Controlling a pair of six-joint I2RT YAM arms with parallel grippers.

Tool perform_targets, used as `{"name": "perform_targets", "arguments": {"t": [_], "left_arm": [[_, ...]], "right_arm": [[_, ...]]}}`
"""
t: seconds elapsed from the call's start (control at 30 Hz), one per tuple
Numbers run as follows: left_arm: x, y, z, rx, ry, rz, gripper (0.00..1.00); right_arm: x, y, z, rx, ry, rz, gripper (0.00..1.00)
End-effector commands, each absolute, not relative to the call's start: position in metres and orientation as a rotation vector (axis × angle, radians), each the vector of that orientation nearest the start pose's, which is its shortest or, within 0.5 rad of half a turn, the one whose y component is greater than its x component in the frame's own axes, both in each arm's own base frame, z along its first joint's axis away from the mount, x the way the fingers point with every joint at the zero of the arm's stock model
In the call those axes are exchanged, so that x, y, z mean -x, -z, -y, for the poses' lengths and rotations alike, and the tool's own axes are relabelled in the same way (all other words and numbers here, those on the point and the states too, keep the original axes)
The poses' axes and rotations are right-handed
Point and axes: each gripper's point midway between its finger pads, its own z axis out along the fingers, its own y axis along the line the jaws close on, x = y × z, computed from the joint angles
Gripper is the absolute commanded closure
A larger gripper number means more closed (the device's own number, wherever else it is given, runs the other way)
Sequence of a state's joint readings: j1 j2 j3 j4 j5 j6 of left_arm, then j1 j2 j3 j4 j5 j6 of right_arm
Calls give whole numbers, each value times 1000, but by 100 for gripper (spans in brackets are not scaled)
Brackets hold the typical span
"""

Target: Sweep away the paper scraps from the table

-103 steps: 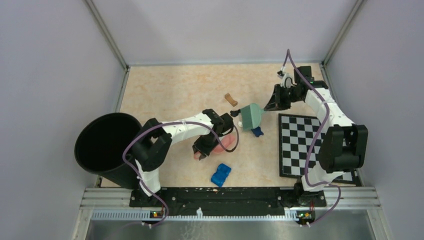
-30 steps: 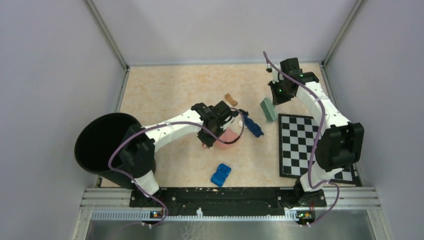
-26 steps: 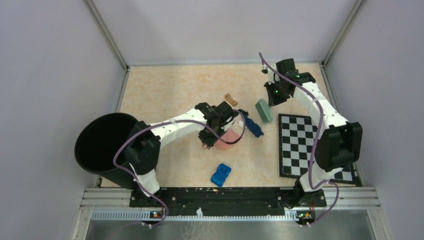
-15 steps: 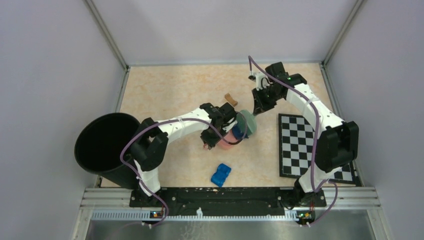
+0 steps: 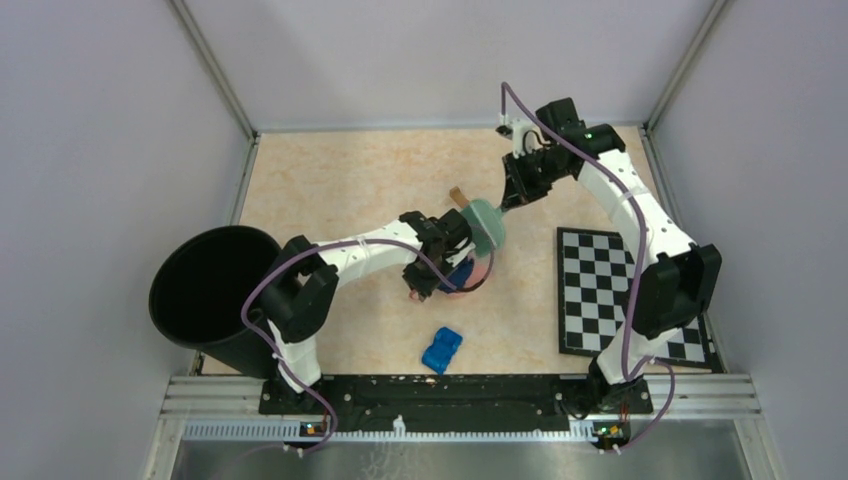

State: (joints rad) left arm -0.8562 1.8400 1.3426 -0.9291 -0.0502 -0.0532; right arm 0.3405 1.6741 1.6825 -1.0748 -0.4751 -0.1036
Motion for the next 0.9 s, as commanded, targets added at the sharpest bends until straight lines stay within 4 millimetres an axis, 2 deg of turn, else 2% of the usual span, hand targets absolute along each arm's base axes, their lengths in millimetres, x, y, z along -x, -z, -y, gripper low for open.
{"name": "perform_targets", "arguments": {"t": [0.0,0.07,0.2,0.3,0.43,0.57,0.63,0.73,0.87], "left_arm": [[-219,-70,240,-1103,42,-2731,100],[-218,-73,238,-1087,37,-2735,100],[-216,-75,233,-1058,13,-2755,100],[-213,-76,227,-1044,-18,-2778,100],[-212,-75,228,-1050,-22,-2795,100],[-214,-71,232,-1056,-18,-2803,100],[-215,-68,233,-1067,-19,-2802,100],[-218,-65,233,-1080,-36,-2799,100],[-220,-59,235,-1097,-42,-2803,100]], "right_arm": [[-373,-250,-161,719,-353,-2380,100],[-396,-256,-146,714,-187,-2316,100],[-423,-246,-131,767,-9,-2267,100],[-435,-233,-130,819,42,-2277,100],[-441,-209,-143,900,41,-2305,100],[-432,-183,-167,1039,1,-2329,100],[-423,-174,-182,1069,-91,-2352,100],[-398,-164,-202,1107,-278,-2406,100],[-364,-157,-217,1163,-446,-2456,100]]}}
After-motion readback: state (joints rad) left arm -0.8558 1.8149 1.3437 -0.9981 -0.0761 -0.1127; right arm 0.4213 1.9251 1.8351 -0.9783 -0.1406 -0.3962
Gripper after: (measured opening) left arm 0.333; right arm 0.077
